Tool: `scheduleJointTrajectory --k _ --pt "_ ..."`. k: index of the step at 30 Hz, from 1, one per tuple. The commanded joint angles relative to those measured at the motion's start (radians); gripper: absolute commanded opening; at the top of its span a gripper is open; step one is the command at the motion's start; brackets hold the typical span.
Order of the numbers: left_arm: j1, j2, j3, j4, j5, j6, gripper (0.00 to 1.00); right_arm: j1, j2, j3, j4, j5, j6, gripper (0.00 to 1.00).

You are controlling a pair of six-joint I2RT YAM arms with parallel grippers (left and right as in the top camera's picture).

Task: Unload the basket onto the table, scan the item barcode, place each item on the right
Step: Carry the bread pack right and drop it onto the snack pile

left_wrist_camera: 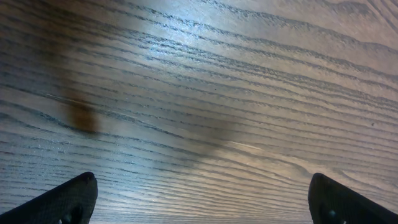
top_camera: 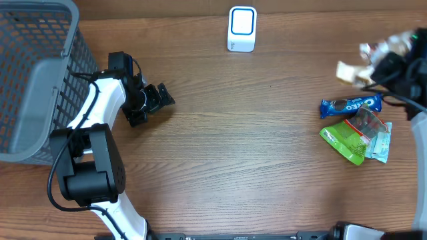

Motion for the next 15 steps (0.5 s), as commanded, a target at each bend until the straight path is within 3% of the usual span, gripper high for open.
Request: scheduleJointTrajectory --k 1,6,7,8,9,10,12,15 --pt "-0.003 0.000 0.014 0.002 -0.005 0.002 1.00 -0.069 0.058 -0.096 -0.005 -0.101 0.048 0.04" --pt "-0.003 0.000 0.014 0.002 -0.005 0.001 1.00 -0.101 0.110 -0.211 0.074 -0.124 0.031 0.04" --pt "-0.003 0.000 0.014 0.001 -0.005 0.002 1.00 -0.101 0.111 -0.220 0.088 -0.132 0.017 0.09" --pt "-0.003 0.000 0.014 0.002 -0.005 0.001 1.00 -0.100 0.111 -0.222 0.095 -0.136 0.010 0.21" --pt "-0.003 0.000 0.014 0.001 -0.005 0.002 1.00 -0.099 0.110 -0.219 0.100 -0.138 0.010 0.46" --pt "-0.003 0.000 0.014 0.002 -0.005 0.002 1.00 -0.100 0.105 -0.214 0.102 -0.142 0.010 0.59" --pt "-0.003 0.000 0.014 0.001 -0.005 0.002 1.00 -0.100 0.096 -0.195 0.091 -0.146 0.010 0.71" --pt "-0.003 0.000 0.014 0.001 -0.005 0.002 1.00 -0.100 0.066 -0.137 0.035 -0.200 -0.021 0.77"
